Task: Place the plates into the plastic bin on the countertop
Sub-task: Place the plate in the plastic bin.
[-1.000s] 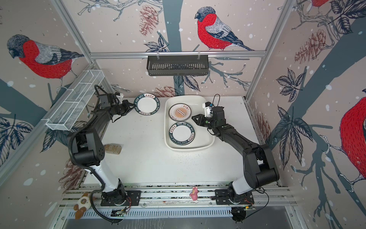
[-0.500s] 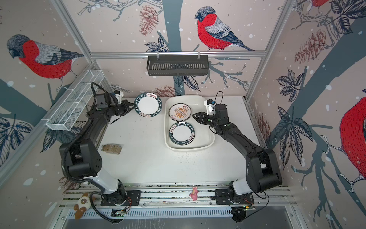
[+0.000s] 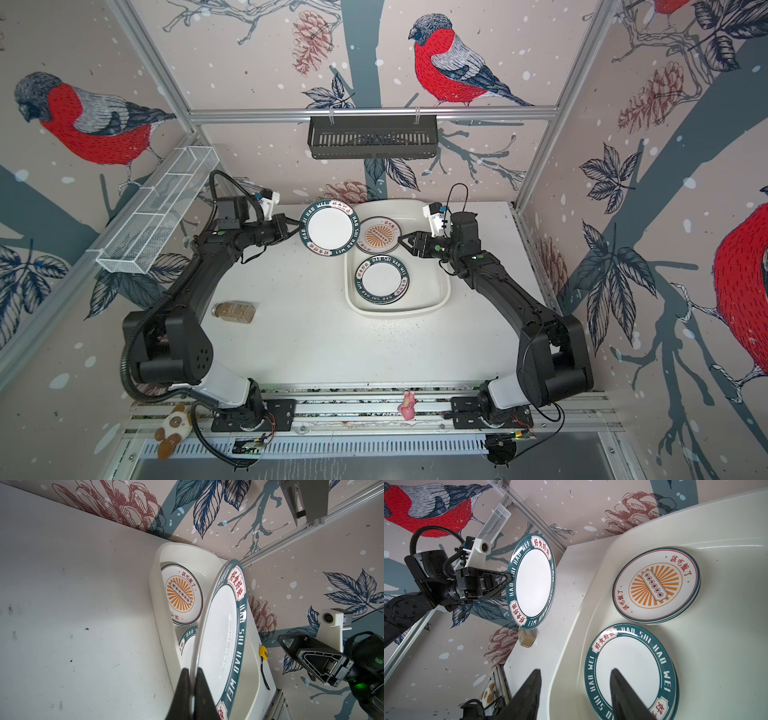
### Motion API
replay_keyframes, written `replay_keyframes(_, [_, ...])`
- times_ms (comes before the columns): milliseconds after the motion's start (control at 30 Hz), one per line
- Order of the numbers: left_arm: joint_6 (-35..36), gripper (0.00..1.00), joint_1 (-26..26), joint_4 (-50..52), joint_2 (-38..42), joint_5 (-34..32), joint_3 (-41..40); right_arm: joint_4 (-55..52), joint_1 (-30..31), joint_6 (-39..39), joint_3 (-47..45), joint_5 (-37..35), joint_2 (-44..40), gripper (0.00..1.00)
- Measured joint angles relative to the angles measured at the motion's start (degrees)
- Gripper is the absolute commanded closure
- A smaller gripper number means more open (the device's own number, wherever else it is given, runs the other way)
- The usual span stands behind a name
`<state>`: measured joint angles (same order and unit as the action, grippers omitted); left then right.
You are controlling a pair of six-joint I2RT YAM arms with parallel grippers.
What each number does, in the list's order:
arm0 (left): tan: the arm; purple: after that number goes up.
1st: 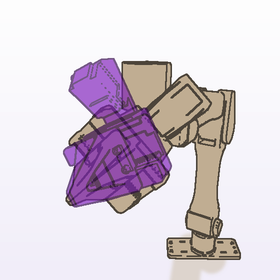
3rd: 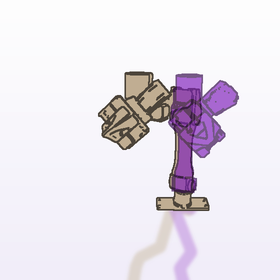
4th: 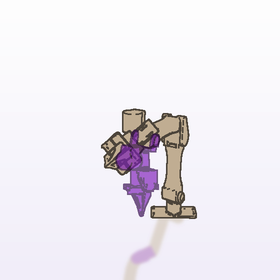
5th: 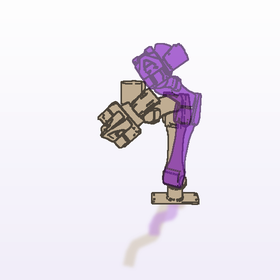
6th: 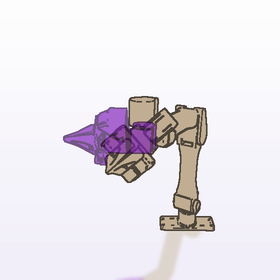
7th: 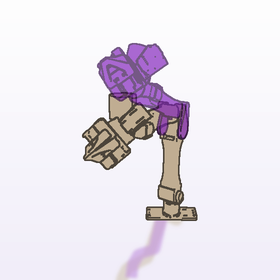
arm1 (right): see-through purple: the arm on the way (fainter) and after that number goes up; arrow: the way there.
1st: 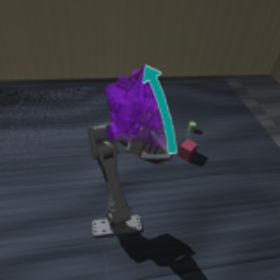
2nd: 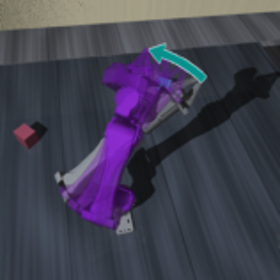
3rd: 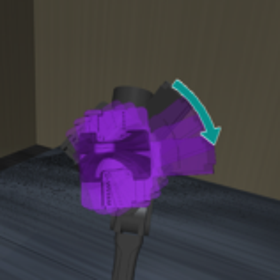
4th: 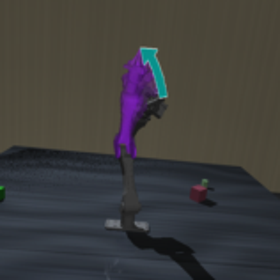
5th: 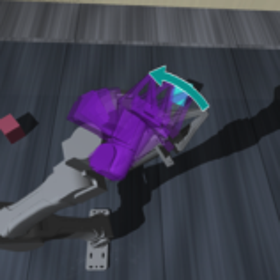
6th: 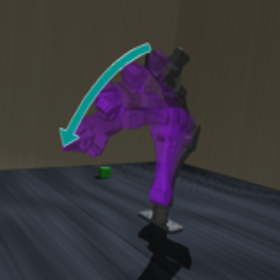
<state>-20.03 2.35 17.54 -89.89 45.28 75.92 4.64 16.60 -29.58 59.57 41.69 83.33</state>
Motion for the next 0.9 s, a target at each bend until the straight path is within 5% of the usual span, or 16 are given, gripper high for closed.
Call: replay_keyframes(900, [3.1,1.00,-10.0,-4.6,3.5,7.1,-6.2,-7.5,7.8,7.2,-2.0,-3.7,-6.5,0.44])
